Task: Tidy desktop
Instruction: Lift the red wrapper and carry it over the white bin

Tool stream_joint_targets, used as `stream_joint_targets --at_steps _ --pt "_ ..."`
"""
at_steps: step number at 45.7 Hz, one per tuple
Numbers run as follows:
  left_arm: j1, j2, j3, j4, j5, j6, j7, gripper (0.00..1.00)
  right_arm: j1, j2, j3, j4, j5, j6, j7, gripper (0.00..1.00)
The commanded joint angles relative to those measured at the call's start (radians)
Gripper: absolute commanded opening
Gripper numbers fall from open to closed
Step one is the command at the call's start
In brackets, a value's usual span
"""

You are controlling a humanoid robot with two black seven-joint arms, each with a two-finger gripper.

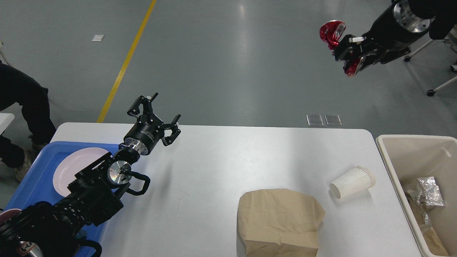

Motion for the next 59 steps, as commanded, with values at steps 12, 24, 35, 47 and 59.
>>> stream_joint_targets --at_steps 12,24,35,47,59 --pt "0.0 0.0 0.0 0.0 0.0 0.0 0.0 0.97 -0.046 -0.182 -0.081 -0.133 -0.002 0.0 -0.009 0.0" --pt "0.0 0.0 0.0 0.0 0.0 0.0 0.001 0.97 -0.174 -0.362 -0.08 -0.153 0.0 -0.26 -0.009 0.0" --pt "0.0 0.0 0.0 0.0 0.0 0.0 0.0 0.97 -0.365 -0.445 -0.041 -0.156 0.005 -0.633 -0.009 0.0" --pt "0.0 0.0 0.0 0.0 0.0 0.0 0.0 0.97 -0.648 -0.463 0.12 -0.157 0.184 -0.978 -0.007 0.0" --pt "0.0 0.0 0.0 0.0 0.0 0.0 0.0 0.97 -0.853 -0.446 0.311 -0.159 0.23 -1.121 -0.003 0.0"
